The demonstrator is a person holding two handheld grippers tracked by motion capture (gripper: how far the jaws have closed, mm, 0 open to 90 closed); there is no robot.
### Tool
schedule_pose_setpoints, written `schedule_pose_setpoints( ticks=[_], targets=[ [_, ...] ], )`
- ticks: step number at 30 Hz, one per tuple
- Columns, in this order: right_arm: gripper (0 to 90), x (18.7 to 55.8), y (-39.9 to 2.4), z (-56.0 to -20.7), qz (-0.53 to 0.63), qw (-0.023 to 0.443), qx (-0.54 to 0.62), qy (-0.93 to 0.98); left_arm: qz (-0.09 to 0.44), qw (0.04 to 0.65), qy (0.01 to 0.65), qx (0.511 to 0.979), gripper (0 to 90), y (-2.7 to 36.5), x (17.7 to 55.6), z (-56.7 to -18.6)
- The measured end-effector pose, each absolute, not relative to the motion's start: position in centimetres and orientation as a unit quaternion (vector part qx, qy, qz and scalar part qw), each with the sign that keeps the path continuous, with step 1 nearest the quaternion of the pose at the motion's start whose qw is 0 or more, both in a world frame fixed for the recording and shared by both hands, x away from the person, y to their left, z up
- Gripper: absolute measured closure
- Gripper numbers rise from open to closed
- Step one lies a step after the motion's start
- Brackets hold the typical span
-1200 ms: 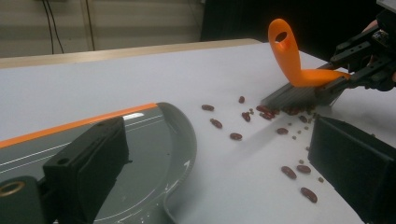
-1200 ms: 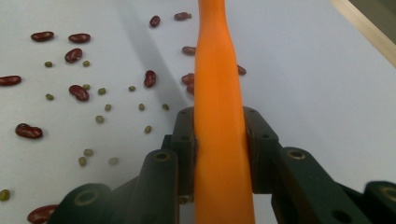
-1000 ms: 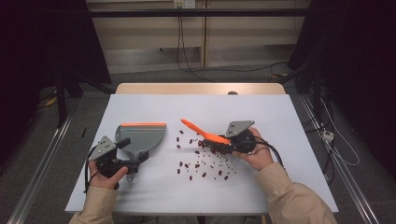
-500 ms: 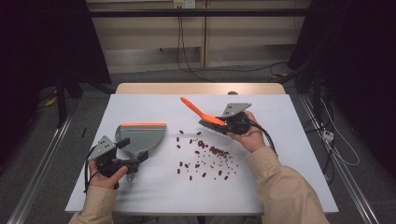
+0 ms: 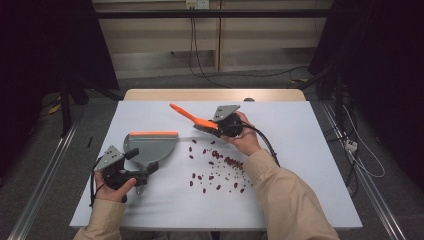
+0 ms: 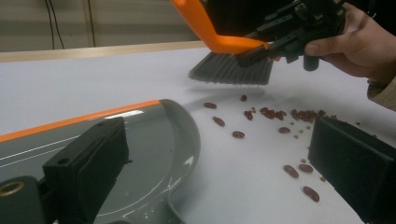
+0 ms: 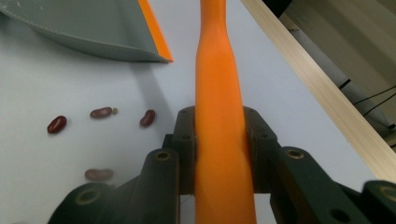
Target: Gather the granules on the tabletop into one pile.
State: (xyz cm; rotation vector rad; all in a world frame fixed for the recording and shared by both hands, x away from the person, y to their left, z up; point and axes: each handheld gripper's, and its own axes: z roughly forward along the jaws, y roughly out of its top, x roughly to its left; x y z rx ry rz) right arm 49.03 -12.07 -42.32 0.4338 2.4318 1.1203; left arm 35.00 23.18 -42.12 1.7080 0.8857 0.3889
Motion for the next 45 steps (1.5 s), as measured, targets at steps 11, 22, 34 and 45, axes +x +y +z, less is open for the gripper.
schedule_pose_setpoints(
  ticks=[11,22,34,45],
  targets=[
    [70.5,47.6,-10.8,-43.4,0.398,0.182,0.098,0.894,0.166,0.554,0.376,0.724,4.8,23.4,34.9,-42.2],
    [70.1,44.4,-11.4,-43.3,0.399,0.159,0.062,0.901,0.169,0.551,0.375,0.726,4.8,23.2,34.9,-42.2],
    [70.1,42.0,-12.0,-43.1,0.401,0.148,0.045,0.903,0.169,0.55,0.372,0.729,4.8,23.1,34.9,-42.2],
    [70.8,41.2,-12.6,-42.3,0.413,0.149,0.044,0.897,0.17,0.549,0.373,0.728,4.8,23.2,34.9,-42.2]
  ],
)
